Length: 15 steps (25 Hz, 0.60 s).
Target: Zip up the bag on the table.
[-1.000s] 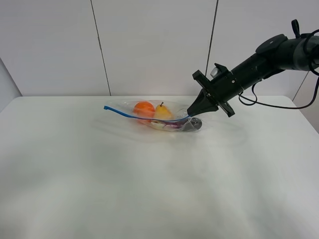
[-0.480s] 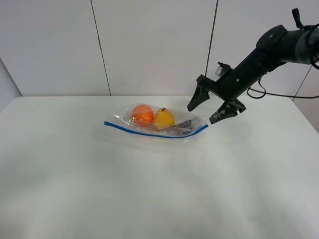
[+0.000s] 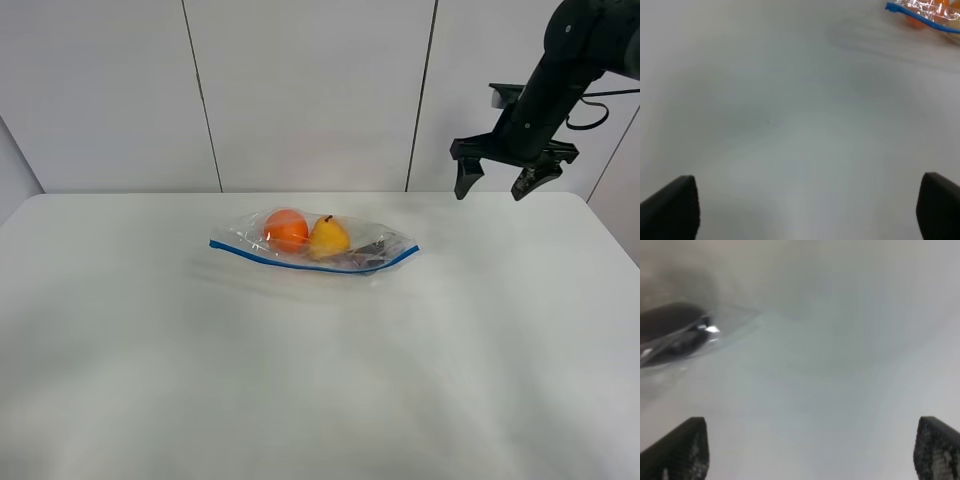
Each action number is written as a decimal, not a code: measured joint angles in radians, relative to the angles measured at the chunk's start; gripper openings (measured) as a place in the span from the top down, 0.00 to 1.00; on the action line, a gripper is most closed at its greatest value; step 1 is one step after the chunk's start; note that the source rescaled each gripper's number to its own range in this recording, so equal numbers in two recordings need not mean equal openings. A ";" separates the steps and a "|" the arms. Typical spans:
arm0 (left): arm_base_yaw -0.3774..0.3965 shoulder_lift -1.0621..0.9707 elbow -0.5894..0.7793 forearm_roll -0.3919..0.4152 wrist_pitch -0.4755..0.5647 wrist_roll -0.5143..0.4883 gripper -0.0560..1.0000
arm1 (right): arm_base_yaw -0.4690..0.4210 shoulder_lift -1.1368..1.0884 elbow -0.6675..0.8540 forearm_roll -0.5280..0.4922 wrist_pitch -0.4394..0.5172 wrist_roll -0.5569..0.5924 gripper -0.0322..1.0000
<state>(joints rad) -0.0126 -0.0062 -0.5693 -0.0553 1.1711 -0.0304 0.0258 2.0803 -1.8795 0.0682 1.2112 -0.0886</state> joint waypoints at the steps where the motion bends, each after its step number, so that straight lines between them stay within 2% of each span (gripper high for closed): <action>1: 0.000 0.000 0.000 0.000 0.000 0.000 0.00 | -0.017 0.000 0.000 -0.001 0.000 0.000 0.09; 7: 0.000 0.000 0.000 0.000 0.000 0.000 0.00 | -0.081 -0.043 0.080 0.022 -0.001 0.001 0.09; 15: 0.000 0.000 0.000 0.000 0.000 0.000 0.00 | -0.081 -0.328 0.421 0.022 -0.002 0.001 0.09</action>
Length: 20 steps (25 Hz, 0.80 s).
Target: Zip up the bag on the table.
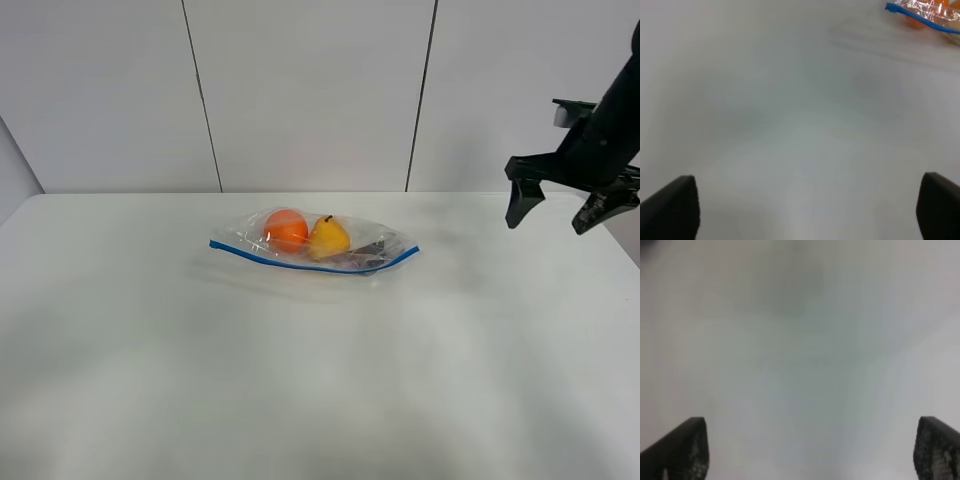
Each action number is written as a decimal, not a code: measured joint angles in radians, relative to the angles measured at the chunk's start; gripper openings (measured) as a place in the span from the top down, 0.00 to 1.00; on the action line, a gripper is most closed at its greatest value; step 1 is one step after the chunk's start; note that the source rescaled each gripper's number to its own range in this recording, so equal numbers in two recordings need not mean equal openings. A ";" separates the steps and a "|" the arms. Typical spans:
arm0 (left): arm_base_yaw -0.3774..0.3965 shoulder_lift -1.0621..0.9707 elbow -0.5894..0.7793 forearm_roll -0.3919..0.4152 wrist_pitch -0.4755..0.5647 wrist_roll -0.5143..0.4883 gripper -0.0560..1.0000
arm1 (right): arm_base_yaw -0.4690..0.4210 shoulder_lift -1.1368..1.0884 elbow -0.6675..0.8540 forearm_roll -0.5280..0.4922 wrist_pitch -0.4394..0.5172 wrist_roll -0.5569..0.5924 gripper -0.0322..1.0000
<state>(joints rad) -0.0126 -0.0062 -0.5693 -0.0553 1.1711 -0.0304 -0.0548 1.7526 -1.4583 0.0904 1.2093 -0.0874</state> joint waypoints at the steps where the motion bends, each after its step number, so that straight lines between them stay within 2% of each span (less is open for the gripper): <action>1: 0.000 0.000 0.000 0.000 0.000 0.000 0.00 | 0.000 -0.057 0.059 0.000 0.000 0.000 0.09; 10: 0.000 0.000 0.000 0.000 0.000 0.000 0.00 | 0.000 -0.605 0.561 -0.031 -0.002 0.000 0.09; 18: 0.000 0.000 0.000 0.000 -0.001 0.000 0.00 | 0.006 -1.080 0.918 -0.037 -0.172 0.052 0.09; 20: 0.000 0.000 0.000 0.000 0.000 0.000 0.00 | 0.041 -1.171 0.958 -0.044 -0.174 0.094 0.09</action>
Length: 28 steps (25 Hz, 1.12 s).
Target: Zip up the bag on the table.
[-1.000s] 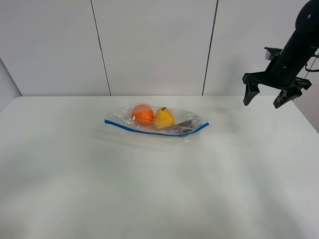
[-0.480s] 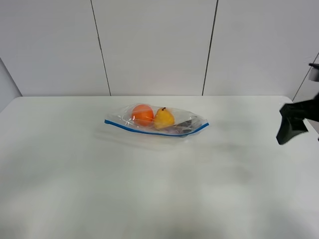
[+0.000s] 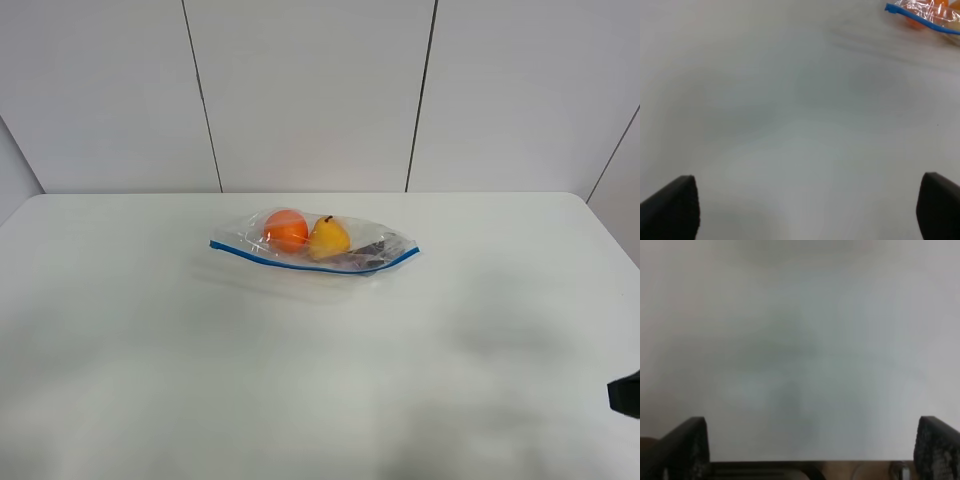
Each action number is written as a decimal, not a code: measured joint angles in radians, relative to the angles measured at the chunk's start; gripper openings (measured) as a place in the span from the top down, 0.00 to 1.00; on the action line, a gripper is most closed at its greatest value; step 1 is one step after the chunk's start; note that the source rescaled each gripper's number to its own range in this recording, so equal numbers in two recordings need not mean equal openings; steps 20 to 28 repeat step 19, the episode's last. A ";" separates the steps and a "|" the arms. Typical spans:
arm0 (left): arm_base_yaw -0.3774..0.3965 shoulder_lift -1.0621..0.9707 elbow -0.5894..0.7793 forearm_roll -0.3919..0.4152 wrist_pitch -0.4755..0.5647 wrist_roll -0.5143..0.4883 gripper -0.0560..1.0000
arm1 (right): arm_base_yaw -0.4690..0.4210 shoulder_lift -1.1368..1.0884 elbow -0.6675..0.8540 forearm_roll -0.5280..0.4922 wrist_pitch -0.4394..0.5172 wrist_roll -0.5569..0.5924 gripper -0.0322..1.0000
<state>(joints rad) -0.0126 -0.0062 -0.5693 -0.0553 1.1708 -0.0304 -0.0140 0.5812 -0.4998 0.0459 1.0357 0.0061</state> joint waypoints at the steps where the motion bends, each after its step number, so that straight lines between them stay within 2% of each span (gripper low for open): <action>1: 0.000 0.000 0.000 0.000 0.000 0.000 0.00 | 0.019 -0.031 0.005 -0.007 -0.005 0.016 0.09; 6: 0.000 0.000 0.000 0.000 0.000 0.000 0.00 | 0.113 -0.205 0.006 -0.046 -0.012 0.060 0.09; 14: 0.000 0.000 0.000 0.000 0.000 0.000 0.00 | 0.122 -0.576 0.008 -0.051 -0.011 0.063 0.09; 28: 0.000 0.000 0.000 0.000 0.000 0.000 0.00 | 0.133 -0.585 0.009 -0.060 -0.011 0.063 0.09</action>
